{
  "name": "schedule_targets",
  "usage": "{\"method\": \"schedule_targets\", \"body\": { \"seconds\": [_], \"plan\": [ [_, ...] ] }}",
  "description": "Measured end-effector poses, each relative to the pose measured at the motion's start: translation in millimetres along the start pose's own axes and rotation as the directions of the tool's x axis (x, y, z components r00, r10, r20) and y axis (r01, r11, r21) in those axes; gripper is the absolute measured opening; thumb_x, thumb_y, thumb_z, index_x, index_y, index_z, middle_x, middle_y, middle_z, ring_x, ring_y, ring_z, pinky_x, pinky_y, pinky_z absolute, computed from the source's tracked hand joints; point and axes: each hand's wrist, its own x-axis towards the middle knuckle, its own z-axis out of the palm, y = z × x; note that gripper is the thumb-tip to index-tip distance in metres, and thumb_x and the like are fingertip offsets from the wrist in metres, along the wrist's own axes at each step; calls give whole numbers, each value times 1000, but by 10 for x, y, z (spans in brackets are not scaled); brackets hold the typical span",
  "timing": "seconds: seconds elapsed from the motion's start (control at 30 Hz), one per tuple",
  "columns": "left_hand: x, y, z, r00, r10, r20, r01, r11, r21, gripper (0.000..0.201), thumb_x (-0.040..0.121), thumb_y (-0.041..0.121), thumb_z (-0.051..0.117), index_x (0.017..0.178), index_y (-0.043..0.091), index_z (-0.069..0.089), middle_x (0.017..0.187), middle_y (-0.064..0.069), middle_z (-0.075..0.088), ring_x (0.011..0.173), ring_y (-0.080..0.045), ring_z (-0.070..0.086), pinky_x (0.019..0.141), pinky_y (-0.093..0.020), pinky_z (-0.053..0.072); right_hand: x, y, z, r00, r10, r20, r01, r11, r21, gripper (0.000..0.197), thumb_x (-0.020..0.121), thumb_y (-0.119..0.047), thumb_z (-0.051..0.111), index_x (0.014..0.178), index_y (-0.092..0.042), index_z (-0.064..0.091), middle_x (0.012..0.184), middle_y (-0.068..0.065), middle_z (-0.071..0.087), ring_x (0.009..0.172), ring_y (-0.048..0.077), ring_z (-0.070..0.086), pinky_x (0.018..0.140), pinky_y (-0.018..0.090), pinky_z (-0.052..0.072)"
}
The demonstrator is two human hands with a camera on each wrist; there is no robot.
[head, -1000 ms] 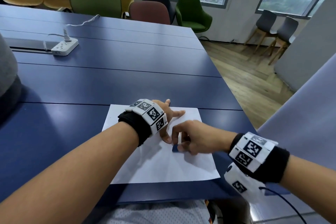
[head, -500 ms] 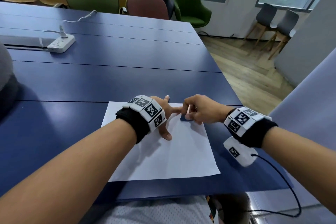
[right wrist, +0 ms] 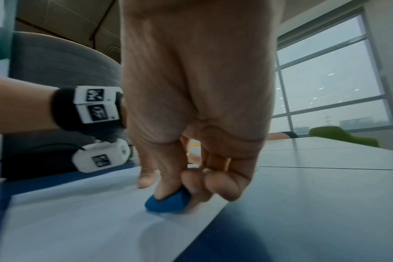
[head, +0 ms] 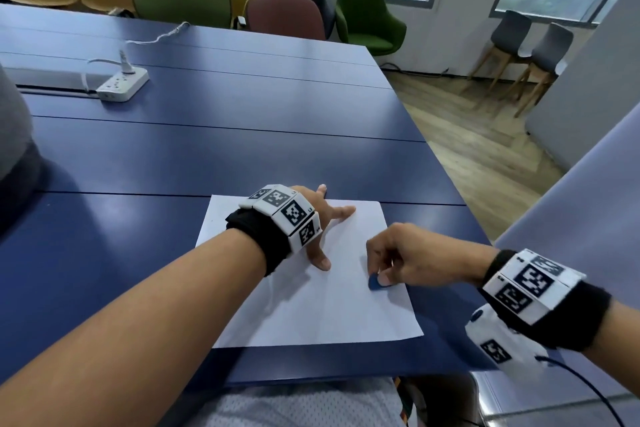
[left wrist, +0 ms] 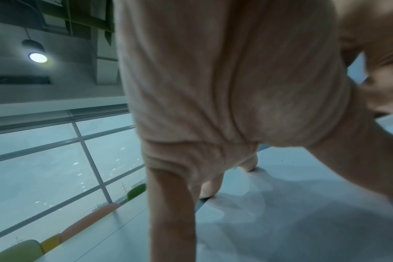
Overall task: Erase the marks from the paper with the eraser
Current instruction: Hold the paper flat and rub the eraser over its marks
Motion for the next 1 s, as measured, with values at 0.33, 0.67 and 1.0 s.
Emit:
{"method": "schedule_targets", "body": {
  "seconds": [0.33, 0.67, 1.0],
  "plan": [
    [-12, 22, -17, 1000, -6, -4, 6, 1000, 21, 117, 68, 70, 71, 146, 54, -13, 162, -6, -14, 141, -46, 26, 103, -54, 37, -49, 95, -25, 998, 61, -28, -61, 998, 2, 9, 82, -17, 68, 85, -25, 68, 79, 1, 67, 62, 5, 53, 59, 15, 43],
    [15, 7, 13, 999, 17, -38, -16, 1000, 20, 118, 65, 71, 72, 144, 57, -15, 163, -7, -9, 138, -43, 35, 97, -45, 41, 563, 145, -295, 908, 190, -373, -132, 976, 175, 6, 82, -18, 70, 87, -14, 68, 72, -9, 54, 62, 4, 51, 54, 17, 37],
    [19, -19, 9, 999, 27, -39, -27, 999, -21, 121, 61, 70, 76, 143, 60, -13, 163, -8, -7, 135, -44, 38, 98, -47, 41, 543, 69, -258, 891, 237, -387, -184, 968, 170, 10, 82, -24, 70, 89, -16, 68, 79, -6, 55, 71, 12, 54, 56, 19, 40]
  ]
}}
